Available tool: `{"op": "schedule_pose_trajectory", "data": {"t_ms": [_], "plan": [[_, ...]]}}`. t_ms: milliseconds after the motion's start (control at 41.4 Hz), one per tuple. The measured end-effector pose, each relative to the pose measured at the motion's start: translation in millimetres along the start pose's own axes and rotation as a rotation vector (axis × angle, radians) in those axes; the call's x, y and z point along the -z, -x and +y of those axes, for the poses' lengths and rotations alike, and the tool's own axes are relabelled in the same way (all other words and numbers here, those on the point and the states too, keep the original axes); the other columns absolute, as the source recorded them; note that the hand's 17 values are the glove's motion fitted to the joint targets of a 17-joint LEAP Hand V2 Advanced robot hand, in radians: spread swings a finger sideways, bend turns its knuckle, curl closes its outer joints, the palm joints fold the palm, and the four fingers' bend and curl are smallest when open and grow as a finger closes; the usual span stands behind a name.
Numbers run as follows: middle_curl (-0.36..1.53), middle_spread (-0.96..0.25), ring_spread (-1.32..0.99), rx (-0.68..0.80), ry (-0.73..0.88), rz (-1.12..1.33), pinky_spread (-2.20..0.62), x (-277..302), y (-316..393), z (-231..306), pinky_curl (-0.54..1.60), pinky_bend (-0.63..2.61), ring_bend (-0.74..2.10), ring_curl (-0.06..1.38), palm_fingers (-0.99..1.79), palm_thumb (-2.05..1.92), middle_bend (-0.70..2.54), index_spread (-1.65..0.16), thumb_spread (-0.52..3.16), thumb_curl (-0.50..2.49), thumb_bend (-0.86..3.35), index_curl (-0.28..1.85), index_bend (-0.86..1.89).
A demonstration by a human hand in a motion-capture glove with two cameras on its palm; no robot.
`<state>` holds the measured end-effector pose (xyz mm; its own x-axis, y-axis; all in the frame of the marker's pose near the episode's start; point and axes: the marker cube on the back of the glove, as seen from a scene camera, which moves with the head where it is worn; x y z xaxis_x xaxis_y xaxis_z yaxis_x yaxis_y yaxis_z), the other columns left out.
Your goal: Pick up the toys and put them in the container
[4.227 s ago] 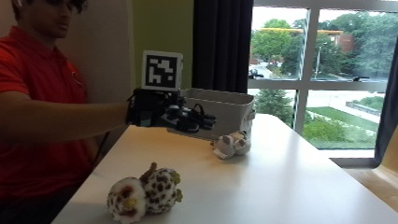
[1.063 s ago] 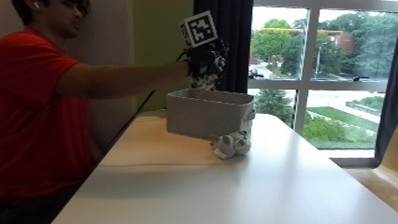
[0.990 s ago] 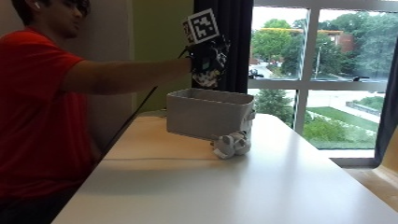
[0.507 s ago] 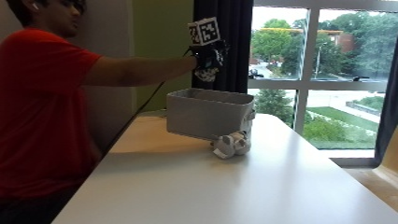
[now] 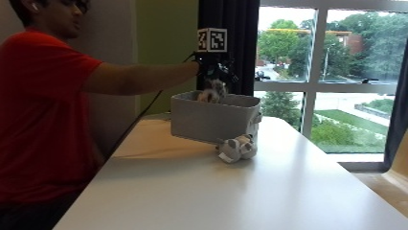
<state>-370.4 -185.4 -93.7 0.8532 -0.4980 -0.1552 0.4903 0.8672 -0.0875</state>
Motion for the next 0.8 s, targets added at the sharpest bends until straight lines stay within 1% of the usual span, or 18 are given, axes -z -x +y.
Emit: {"op": "schedule_pose_trajectory", "data": {"t_ms": [24, 48, 72, 97, 193, 314, 459, 604, 725, 797], "plan": [[0.61, -0.40, -0.39, 0.005, 0.010, 0.001, -0.39, 0, -2, 3, 0.43, 0.99, 1.10, 0.46, 0.60, 0.32, 0.54, -0.47, 0.77, 0.94, -0.06, 0.78, 0.05], [0.60, -0.38, -0.37, 0.008, 0.019, -0.001, -0.35, 0, -4, 6, 0.43, 0.97, 1.02, 0.44, 0.39, 0.21, 0.49, -0.47, 0.84, 0.90, -0.11, 0.77, 0.11], [0.59, -0.36, -0.35, 0.011, 0.027, -0.003, -0.32, 0, -7, 9, 0.45, 0.99, 0.99, 0.45, 0.32, 0.18, 0.48, -0.47, 0.88, 0.87, -0.10, 0.78, 0.14], [0.58, -0.33, -0.33, 0.013, 0.031, -0.006, -0.29, 1, -10, 13, 0.46, 1.01, 0.92, 0.43, 0.18, 0.13, 0.43, -0.48, 0.92, 0.84, -0.10, 0.77, 0.15], [0.54, -0.25, -0.25, -0.008, 0.009, -0.017, -0.18, 3, -33, 32, 0.43, 1.00, 0.71, 0.35, -0.01, 0.02, 0.35, -0.50, 1.01, 0.74, -0.08, 0.74, 0.22], [0.50, -0.19, -0.18, -0.066, -0.048, -0.025, -0.09, 1, -71, 60, 0.38, 0.94, 0.55, 0.27, -0.03, -0.04, 0.30, -0.52, 1.08, 0.65, -0.06, 0.70, 0.24], [0.47, -0.15, -0.14, -0.143, -0.078, -0.019, -0.03, -15, -120, 99, 0.35, 0.87, 0.47, 0.24, -0.03, -0.04, 0.25, -0.51, 1.13, 0.57, -0.05, 0.67, 0.26], [0.46, -0.13, -0.11, -0.155, -0.036, -0.037, 0.01, -38, -158, 138, 0.33, 0.82, 0.43, 0.23, -0.02, -0.05, 0.23, -0.49, 1.15, 0.50, -0.05, 0.65, 0.26], [0.44, -0.12, -0.11, -0.235, 0.014, -0.046, 0.03, -62, -177, 165, 0.32, 0.81, 0.41, 0.23, -0.02, -0.07, 0.21, -0.47, 1.15, 0.45, -0.06, 0.62, 0.23], [0.44, -0.11, -0.10, -0.258, 0.044, -0.037, 0.03, -78, -186, 181, 0.32, 0.81, 0.39, 0.23, -0.03, -0.08, 0.19, -0.46, 1.13, 0.43, -0.07, 0.60, 0.20]]}}
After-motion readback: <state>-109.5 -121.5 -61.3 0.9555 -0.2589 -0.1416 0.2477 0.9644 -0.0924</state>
